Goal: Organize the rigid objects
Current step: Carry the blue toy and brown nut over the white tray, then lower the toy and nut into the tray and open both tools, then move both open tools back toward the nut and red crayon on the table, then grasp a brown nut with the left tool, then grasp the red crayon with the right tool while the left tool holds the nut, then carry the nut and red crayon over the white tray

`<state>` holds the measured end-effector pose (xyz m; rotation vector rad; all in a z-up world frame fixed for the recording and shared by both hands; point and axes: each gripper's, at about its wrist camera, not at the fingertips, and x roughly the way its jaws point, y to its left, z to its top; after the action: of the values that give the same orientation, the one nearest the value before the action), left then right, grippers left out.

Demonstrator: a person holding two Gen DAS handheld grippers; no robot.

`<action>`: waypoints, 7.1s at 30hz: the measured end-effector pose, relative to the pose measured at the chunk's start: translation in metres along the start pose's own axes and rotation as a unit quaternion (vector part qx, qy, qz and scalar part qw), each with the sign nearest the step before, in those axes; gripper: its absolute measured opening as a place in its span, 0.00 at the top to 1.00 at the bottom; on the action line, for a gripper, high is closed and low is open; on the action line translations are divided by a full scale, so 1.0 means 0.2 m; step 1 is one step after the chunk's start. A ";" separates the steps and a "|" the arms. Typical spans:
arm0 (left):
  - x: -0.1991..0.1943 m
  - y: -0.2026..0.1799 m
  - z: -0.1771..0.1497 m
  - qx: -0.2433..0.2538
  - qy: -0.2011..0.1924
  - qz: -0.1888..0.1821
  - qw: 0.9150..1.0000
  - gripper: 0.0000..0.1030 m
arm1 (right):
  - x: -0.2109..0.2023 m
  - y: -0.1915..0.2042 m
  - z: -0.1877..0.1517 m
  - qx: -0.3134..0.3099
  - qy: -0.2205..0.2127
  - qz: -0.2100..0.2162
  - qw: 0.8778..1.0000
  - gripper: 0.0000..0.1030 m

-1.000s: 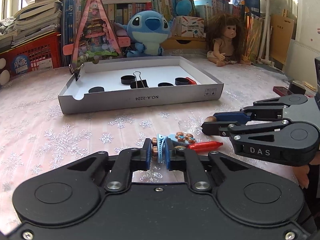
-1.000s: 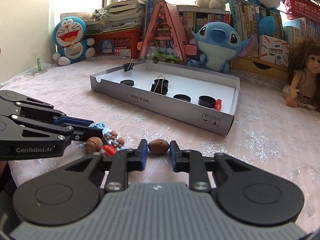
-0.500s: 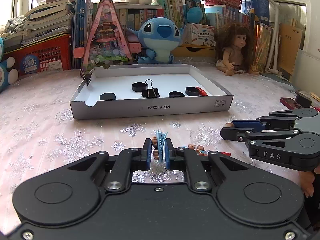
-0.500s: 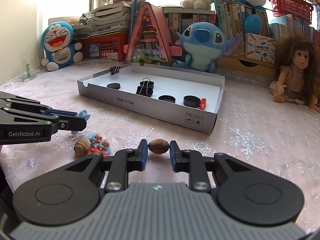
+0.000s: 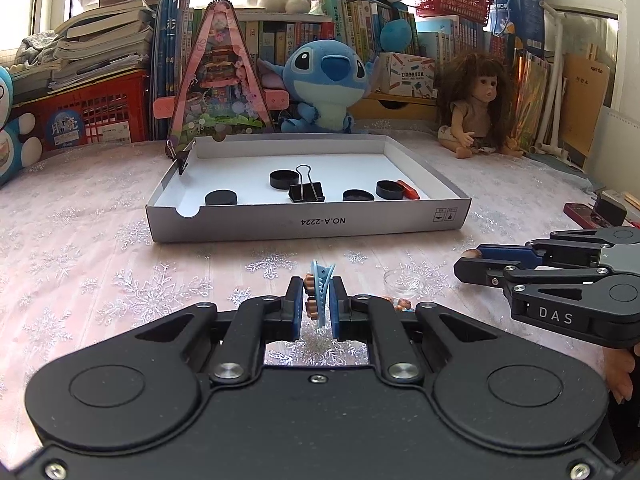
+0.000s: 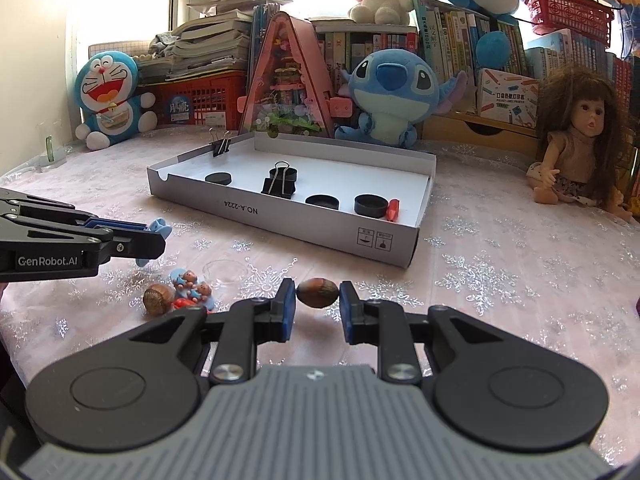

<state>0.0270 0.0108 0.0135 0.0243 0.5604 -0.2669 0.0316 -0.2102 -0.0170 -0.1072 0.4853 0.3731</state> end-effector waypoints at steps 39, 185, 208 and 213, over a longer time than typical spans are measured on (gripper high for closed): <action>0.44 0.36 0.50 -0.060 -0.034 0.060 0.996 0.88 | 0.24 -0.31 0.38 0.066 -0.020 -0.069 0.995 0.73; -0.03 0.12 -0.11 -0.058 -0.009 0.016 0.998 0.83 | -0.02 0.42 -0.09 0.052 -0.020 -0.100 0.993 0.28; -0.02 0.11 -0.05 -0.057 -0.017 0.014 0.998 0.83 | -0.03 0.38 -0.05 0.057 -0.030 -0.104 0.992 0.52; -0.01 0.11 -0.02 -0.058 -0.021 0.016 0.998 0.83 | -0.02 0.33 -0.01 0.065 -0.027 -0.107 0.992 0.52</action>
<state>0.0286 0.0331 0.0095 -0.0836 0.5323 -0.2031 0.0032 -0.1506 -0.0185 -0.0223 0.4383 0.1327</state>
